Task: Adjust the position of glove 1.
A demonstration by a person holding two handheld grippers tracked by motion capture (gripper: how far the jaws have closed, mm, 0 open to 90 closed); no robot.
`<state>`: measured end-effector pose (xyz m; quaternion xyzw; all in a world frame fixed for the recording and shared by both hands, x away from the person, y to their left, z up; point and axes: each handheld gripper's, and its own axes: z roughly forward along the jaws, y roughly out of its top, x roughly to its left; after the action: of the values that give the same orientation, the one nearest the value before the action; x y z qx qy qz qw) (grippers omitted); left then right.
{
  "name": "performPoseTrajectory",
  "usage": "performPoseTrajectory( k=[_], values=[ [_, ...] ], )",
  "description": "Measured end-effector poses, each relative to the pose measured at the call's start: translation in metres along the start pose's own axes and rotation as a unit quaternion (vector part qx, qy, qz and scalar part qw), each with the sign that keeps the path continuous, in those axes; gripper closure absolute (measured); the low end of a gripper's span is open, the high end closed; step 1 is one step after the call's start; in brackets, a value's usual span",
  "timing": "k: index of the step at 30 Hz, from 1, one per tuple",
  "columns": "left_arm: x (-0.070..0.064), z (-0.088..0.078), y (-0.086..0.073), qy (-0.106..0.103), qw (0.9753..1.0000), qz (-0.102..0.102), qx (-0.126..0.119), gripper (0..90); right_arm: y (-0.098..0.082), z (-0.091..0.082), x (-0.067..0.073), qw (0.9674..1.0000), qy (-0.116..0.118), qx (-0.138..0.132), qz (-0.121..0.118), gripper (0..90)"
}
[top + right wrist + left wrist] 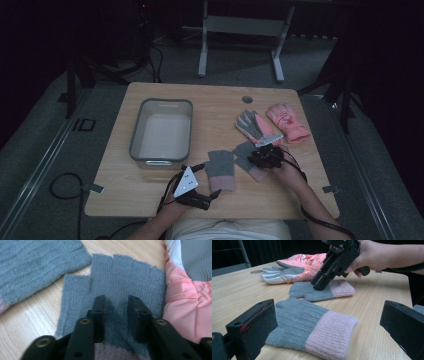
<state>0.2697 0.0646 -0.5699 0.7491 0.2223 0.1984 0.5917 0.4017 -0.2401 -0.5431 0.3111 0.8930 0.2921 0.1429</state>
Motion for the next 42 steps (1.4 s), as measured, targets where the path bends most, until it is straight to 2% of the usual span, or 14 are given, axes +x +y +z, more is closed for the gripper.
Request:
performPoseTrajectory(
  k=[5,7,10,12,14,16,19,22,26,30,32,34,39,42],
  values=[
    [0.000,0.000,0.000,0.000,1.0000,-0.001,0.000,0.1,0.003,-0.001,0.006,0.9998,-0.018,0.011,0.001,84.4],
    [0.000,0.000,0.000,0.001,1.0000,0.000,0.001,0.1,0.005,-0.004,0.008,0.9996,-0.020,0.013,0.017,85.4],
    [-0.001,0.000,0.000,0.006,1.0000,0.001,0.000,0.1,0.013,-0.021,0.017,0.9989,-0.021,-0.008,0.041,85.6],
    [-0.001,0.000,0.000,0.008,1.0000,0.005,0.000,0.1,0.019,-0.041,0.025,0.9968,-0.034,-0.036,0.063,85.7],
    [-0.002,0.000,0.000,0.009,0.9999,0.006,0.000,0.1,0.025,-0.063,0.031,0.9924,-0.048,-0.069,0.090,85.7],
    [-0.002,0.000,0.000,0.009,0.9999,0.005,-0.001,0.1,0.026,-0.083,0.037,0.9859,-0.070,-0.092,0.121,85.7],
    [-0.001,0.000,0.000,0.009,0.9999,0.004,-0.001,0.1,0.020,-0.104,0.045,0.9764,-0.104,-0.106,0.156,85.7],
    [-0.001,0.001,0.000,0.009,1.0000,0.005,0.001,0.1,0.010,-0.114,0.051,0.9686,-0.132,-0.106,0.182,85.7],
    [-0.002,0.001,0.000,0.009,0.9999,0.006,0.000,0.1,-0.008,-0.113,0.054,0.9610,-0.159,-0.089,0.208,85.7],
    [-0.002,0.001,0.000,0.009,0.9999,0.007,0.001,0.1,-0.027,-0.107,0.051,0.9549,-0.165,-0.073,0.236,85.7],
    [-0.002,0.001,0.000,0.009,0.9999,0.006,0.000,0.1,-0.037,-0.104,0.050,0.9533,-0.165,-0.065,0.245,85.7],
    [-0.002,0.001,0.000,0.009,0.9999,0.006,0.000,0.1,-0.045,-0.098,0.048,0.9535,-0.166,-0.052,0.246,85.7],
    [-0.002,0.001,0.000,0.010,0.9999,0.006,-0.001,0.1,-0.059,-0.087,0.042,0.9517,-0.164,-0.032,0.258,85.6],
    [-0.002,0.001,0.000,0.008,1.0000,0.005,-0.001,0.1,-0.065,-0.085,0.040,0.9510,-0.164,-0.028,0.261,85.6]
  ],
)
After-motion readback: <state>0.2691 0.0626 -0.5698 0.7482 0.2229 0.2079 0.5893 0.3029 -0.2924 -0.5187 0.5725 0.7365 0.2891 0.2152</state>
